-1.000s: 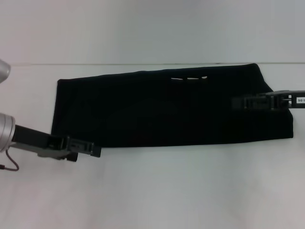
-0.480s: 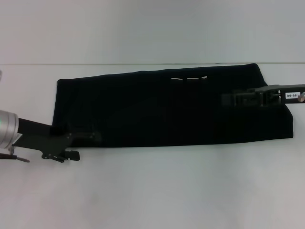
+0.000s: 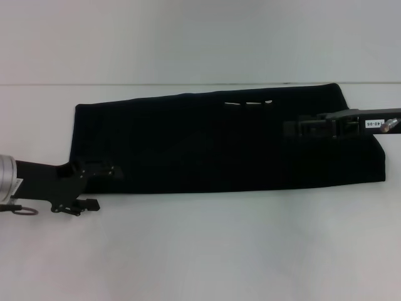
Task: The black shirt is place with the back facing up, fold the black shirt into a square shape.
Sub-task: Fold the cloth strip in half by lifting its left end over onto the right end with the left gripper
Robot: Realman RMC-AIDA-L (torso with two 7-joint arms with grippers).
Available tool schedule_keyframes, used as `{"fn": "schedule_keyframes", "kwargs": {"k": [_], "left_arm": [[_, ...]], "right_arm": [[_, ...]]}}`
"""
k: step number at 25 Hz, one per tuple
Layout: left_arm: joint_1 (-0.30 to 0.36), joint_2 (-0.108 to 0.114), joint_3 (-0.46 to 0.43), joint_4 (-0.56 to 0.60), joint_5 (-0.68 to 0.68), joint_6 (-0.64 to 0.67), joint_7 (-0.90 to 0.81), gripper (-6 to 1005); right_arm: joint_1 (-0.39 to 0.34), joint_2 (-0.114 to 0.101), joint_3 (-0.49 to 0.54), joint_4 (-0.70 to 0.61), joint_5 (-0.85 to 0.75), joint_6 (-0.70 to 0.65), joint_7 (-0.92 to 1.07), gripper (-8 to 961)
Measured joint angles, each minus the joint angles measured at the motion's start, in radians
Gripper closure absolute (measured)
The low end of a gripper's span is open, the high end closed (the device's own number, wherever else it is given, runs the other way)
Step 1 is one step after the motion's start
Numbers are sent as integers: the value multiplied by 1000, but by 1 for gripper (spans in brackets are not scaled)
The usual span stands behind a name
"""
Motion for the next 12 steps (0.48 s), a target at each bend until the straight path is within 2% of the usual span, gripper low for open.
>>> {"fn": "schedule_keyframes", "kwargs": {"k": [12], "left_arm": [[5, -1, -5, -12, -5, -63, -18, 51]], "right_arm": [[-3, 2, -2, 0, 1, 8, -1, 288]]}}
